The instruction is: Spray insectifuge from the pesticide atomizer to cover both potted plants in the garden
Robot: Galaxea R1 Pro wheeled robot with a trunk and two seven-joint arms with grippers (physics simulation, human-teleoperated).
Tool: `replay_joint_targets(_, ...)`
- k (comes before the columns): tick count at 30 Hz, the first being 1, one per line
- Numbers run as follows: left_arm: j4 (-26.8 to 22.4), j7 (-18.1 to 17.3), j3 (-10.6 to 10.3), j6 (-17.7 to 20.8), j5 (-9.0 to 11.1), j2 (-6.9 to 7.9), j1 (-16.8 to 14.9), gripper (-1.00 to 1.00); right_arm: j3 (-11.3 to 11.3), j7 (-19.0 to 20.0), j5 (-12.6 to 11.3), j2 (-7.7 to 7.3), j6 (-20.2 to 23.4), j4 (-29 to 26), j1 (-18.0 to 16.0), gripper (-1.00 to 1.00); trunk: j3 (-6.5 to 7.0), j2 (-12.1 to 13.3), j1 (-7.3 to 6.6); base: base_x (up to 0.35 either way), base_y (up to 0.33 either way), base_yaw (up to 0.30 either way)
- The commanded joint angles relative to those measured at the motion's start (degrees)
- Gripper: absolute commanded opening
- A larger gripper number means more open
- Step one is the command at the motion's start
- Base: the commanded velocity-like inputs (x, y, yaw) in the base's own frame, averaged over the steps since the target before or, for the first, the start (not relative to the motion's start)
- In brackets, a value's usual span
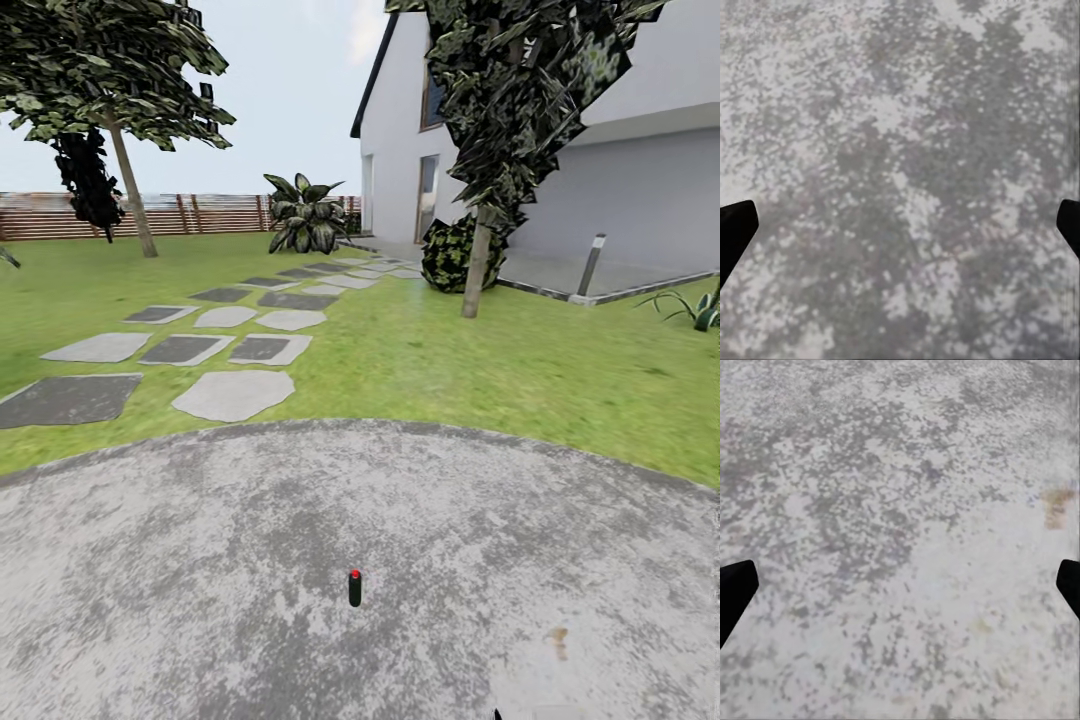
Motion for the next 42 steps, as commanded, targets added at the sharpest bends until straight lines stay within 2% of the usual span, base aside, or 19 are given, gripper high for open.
replay_joint_targets(1,0.0,-0.1,0.0,-0.2,0.0,0.01,0.0,1.00,0.0,0.0,0.0,-0.01,-0.2,0.1,0.0,1.00,-0.05,0.0,-0.01,0.000,-0.276,0.006)
replay_joint_targets(13,0.0,0.1,0.1,-0.2,0.0,0.31,0.0,1.00,0.0,-0.1,0.1,0.84,-0.2,0.1,0.0,1.00,-0.05,0.0,-0.01,0.060,-0.231,0.226)
replay_joint_targets(42,0.0,0.4,0.0,-0.2,0.0,0.31,0.0,1.00,0.0,-0.1,0.2,0.90,-0.2,0.1,0.0,1.00,-0.05,0.0,-0.01,0.259,-0.153,0.279)
